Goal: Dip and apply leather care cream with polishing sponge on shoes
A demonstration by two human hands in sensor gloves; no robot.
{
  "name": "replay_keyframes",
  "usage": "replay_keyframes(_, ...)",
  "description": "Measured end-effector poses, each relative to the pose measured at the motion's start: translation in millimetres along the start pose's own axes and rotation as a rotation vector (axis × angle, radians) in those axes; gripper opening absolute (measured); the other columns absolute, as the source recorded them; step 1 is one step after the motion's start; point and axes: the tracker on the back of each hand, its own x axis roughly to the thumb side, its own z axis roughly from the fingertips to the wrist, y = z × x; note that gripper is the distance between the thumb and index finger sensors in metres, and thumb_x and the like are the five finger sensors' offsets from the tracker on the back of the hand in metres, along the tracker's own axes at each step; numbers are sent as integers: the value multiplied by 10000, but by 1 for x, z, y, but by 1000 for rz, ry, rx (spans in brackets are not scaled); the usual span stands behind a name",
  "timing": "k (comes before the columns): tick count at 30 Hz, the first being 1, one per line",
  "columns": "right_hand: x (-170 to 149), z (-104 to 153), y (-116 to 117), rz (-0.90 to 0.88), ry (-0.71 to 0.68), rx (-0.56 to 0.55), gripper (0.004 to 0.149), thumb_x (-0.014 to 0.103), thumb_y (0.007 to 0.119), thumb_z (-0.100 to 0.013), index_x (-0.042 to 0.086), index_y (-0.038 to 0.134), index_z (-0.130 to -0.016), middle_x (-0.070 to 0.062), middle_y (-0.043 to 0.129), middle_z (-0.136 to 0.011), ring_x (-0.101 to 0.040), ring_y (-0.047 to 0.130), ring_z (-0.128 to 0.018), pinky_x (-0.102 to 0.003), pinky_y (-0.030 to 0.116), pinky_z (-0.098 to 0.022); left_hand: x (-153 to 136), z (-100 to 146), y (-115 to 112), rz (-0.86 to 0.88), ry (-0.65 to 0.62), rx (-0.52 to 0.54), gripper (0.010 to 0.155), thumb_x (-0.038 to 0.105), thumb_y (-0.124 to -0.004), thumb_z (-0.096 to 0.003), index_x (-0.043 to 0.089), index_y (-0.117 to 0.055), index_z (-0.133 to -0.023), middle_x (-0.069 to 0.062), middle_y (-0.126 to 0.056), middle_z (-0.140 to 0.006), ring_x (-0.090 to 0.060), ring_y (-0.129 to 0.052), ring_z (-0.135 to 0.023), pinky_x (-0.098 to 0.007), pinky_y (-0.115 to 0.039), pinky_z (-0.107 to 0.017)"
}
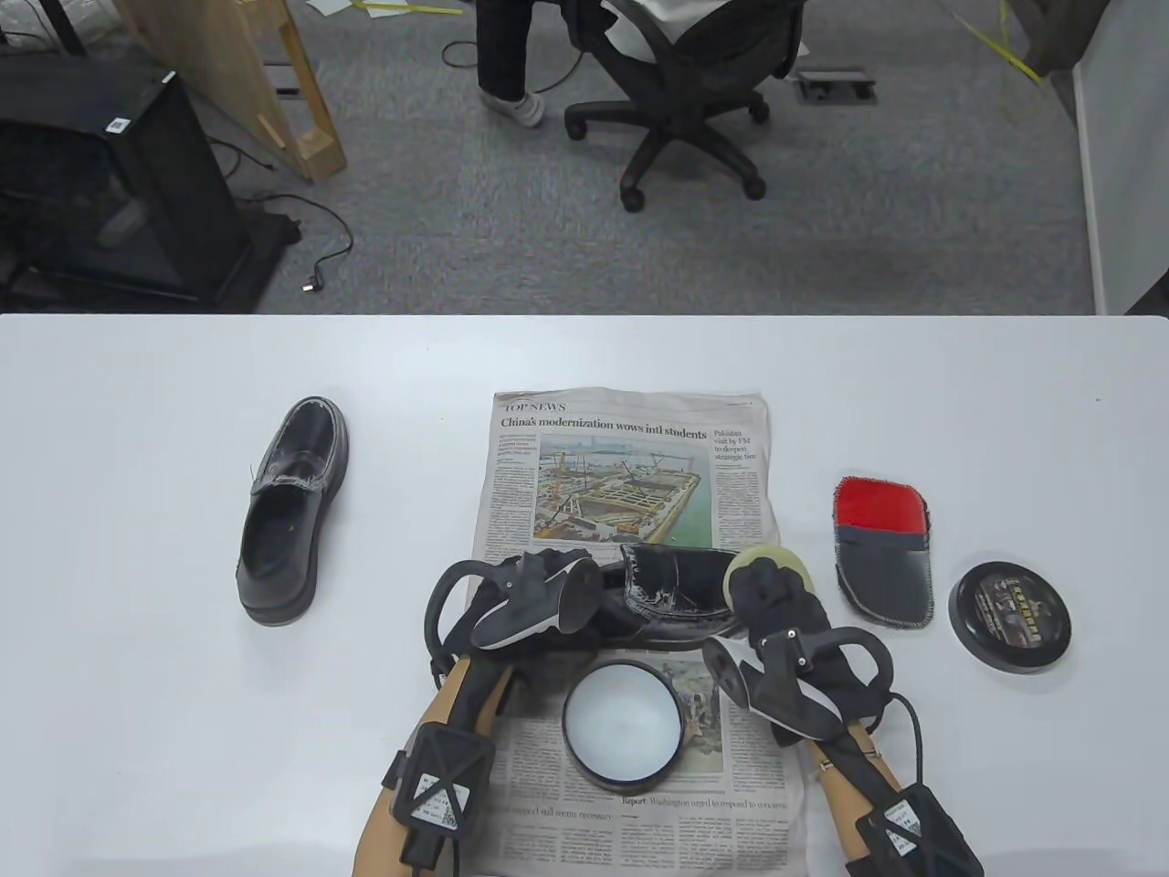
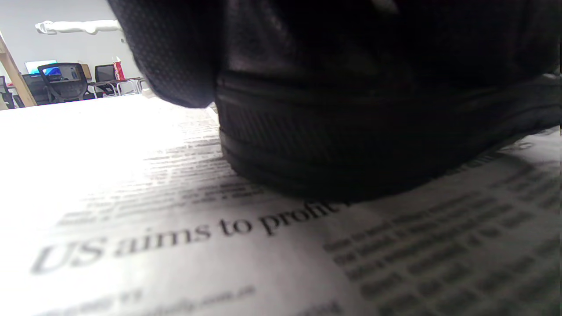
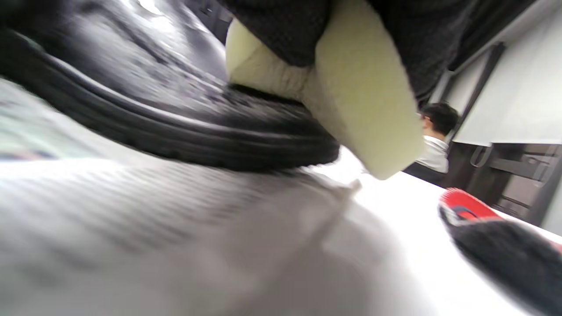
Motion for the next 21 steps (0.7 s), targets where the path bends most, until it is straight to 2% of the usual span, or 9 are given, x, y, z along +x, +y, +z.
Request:
replay_keyframes(3,12,-7,-7,-7,-24,-34,431,198,714,-574,276,629,-989,-20,740,-1038,-303,857,-903,-401,822,-628,-1,0,-1,14,-11,-5,912,654,-821,-249,324,-616,-1075,42,-820,-1073,-220,-868,-940,-434,-793,-689)
replay_keyframes(6,13,-26,-6,-18,17,-27,419,190,702,-580,327,629,-969,27,721,-1047,-289,813,-947,-447,779,-658,-1,-1,0,8,-14,-8,912,653,-819,-252,329,-608,-1078,48,-813,-1080,-214,-864,-949,-432,-793,-695)
replay_keyframes(11,-7,-50,13,20,156,47,412,192,707,-575,355,624,-945,55,735,-1034,-263,859,-915,-395,826,-633,-2,1,-1,7,-2,5,918,669,-810,-252,322,-613,-1079,42,-831,-1064,-214,-885,-916,-416,-809,-665)
replay_keyframes(15,-24,-38,20,10,177,82,415,192,718,-570,309,620,-956,21,745,-1029,-265,899,-878,-359,860,-598,-2,0,-1,7,5,10,921,676,-809,-249,304,-632,-1073,25,-854,-1042,-222,-902,-889,-410,-821,-643)
replay_keyframes(21,-11,-2,7,80,33,56,414,198,735,-563,250,644,-964,-46,764,-1012,-293,914,-854,-351,879,-567,0,0,1,-13,14,2,921,676,-804,-251,296,-635,-1074,18,-854,-1045,-233,-905,-887,-423,-819,-644)
